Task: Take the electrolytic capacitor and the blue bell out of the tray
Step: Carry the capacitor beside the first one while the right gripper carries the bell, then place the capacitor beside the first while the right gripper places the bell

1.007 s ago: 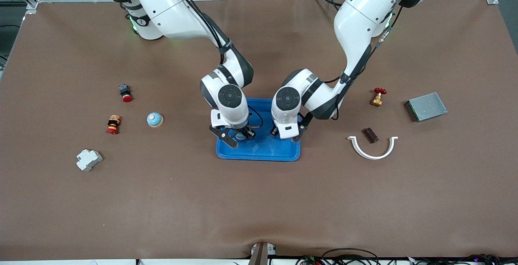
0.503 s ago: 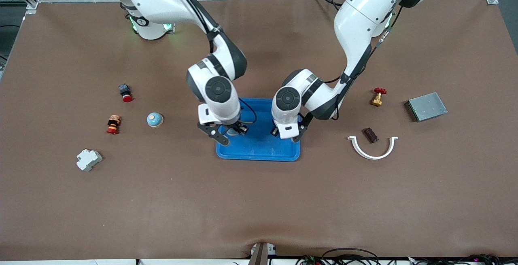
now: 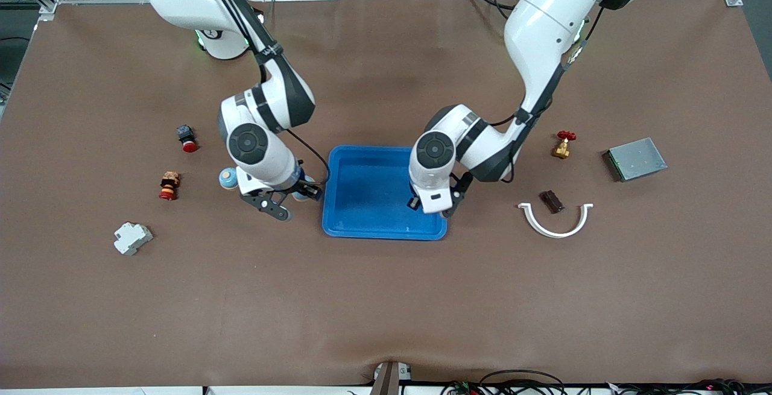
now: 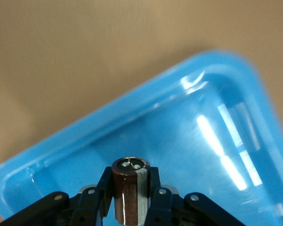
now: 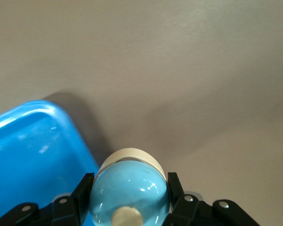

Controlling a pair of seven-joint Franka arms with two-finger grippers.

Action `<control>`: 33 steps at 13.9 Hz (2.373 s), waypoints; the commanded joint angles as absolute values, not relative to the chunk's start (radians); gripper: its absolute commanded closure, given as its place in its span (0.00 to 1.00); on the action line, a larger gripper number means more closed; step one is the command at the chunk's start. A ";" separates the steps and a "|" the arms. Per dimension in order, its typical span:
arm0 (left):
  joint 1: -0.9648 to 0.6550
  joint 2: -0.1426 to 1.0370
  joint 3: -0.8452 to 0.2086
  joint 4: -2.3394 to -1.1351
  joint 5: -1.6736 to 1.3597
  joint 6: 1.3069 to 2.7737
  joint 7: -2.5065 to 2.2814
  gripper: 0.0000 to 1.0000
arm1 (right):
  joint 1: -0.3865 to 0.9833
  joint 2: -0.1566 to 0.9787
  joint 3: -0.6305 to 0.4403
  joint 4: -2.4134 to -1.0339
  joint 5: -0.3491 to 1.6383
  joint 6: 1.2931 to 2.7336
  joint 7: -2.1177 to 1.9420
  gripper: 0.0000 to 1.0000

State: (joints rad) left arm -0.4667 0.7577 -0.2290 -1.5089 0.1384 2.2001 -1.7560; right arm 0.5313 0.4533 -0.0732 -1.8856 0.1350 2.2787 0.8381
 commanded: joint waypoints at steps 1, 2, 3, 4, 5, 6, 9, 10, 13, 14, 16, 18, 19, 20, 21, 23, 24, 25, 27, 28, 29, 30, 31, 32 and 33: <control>-0.402 0.712 -0.230 -1.488 0.163 2.146 -1.680 1.00 | 0.496 0.356 -0.058 -2.043 0.147 2.347 0.749 1.00; -0.370 0.694 -0.232 -1.488 0.163 2.146 -1.643 1.00 | 0.486 0.344 -0.058 -2.080 0.147 2.374 0.726 1.00; -0.344 0.674 -0.232 -1.488 0.163 2.146 -1.617 1.00 | 0.483 0.339 -0.060 -2.121 0.147 2.420 0.701 1.00; -0.312 0.667 -0.232 -1.479 0.163 2.146 -1.583 1.00 | 0.477 0.336 -0.060 -2.159 0.147 2.469 0.680 1.00; -0.284 0.661 -0.232 -1.468 0.163 2.146 -1.551 1.00 | 0.466 0.334 -0.060 -2.190 0.147 2.503 0.648 1.00; -0.256 0.661 -0.232 -1.467 0.163 2.146 -1.522 1.00 | 0.450 0.334 -0.060 -2.212 0.147 2.526 0.615 1.00; -0.164 0.675 -0.230 -1.466 0.161 2.148 -1.416 1.00 | 0.413 0.336 -0.061 -2.261 0.147 2.581 0.543 1.00; -0.132 0.680 -0.230 -1.466 0.161 2.148 -1.379 1.00 | 0.404 0.337 -0.061 -2.278 0.147 2.609 0.526 1.00; -0.057 0.698 -0.230 -1.466 0.161 2.148 -1.273 1.00 | 0.377 0.337 -0.061 -2.298 0.147 2.620 0.479 1.00; -0.039 0.704 -0.230 -1.466 0.161 2.155 -1.247 1.00 | 0.368 0.339 -0.061 -2.299 0.147 2.620 0.465 1.00; -0.009 0.721 -0.230 -1.466 0.166 2.163 -1.206 1.00 | 0.354 0.342 -0.061 -2.309 0.147 2.646 0.448 1.00; 0.017 0.741 -0.230 -1.466 0.166 2.190 -1.164 1.00 | 0.356 0.348 -0.061 -2.315 0.147 2.675 0.448 1.00; 0.026 0.756 -0.229 -1.466 0.166 2.209 -1.155 1.00 | 0.356 0.351 -0.061 -2.315 0.147 2.681 0.449 1.00; 0.029 0.771 -0.226 -1.466 0.167 2.227 -1.155 1.00 | 0.356 0.353 -0.061 -2.315 0.147 2.684 0.449 1.00; 0.031 0.779 -0.213 -1.466 0.166 2.243 -1.155 1.00 | 0.356 0.356 -0.061 -2.315 0.147 2.688 0.449 1.00; 0.034 0.791 -0.203 -1.466 0.166 2.264 -1.151 1.00 | 0.360 0.368 -0.060 -2.315 0.147 2.704 0.454 1.00; 0.041 0.793 -0.202 -1.468 0.164 2.270 -1.150 1.00 | 0.364 0.377 -0.060 -2.315 0.147 2.710 0.457 1.00; 0.046 0.795 -0.202 -1.468 0.163 2.276 -1.150 1.00 | 0.365 0.382 -0.060 -2.315 0.147 2.720 0.460 1.00; 0.048 0.807 -0.202 -1.468 0.160 2.279 -1.152 1.00 | 0.365 0.399 -0.058 -2.309 0.147 2.726 0.465 1.00; 0.048 0.808 -0.202 -1.468 0.160 2.284 -1.152 1.00 | 0.365 0.409 -0.058 -2.306 0.147 2.721 0.466 1.00; 0.048 0.810 -0.202 -1.468 0.156 2.298 -1.152 1.00 | 0.367 0.416 -0.058 -2.306 0.147 2.720 0.466 1.00; 0.048 0.818 -0.202 -1.468 0.156 2.307 -1.152 1.00 | 0.367 0.419 -0.058 -2.306 0.147 2.717 0.472 1.00; 0.048 0.822 -0.202 -1.468 0.156 2.316 -1.152 1.00 | 0.373 0.419 -0.058 -2.306 0.147 2.715 0.483 1.00; 0.048 0.828 -0.202 -1.468 0.155 2.327 -1.154 1.00 | 0.374 0.419 -0.058 -2.306 0.147 2.712 0.495 1.00; 0.046 0.834 -0.202 -1.468 0.156 2.341 -1.154 1.00 | 0.380 0.419 -0.058 -2.304 0.147 2.712 0.515 0.82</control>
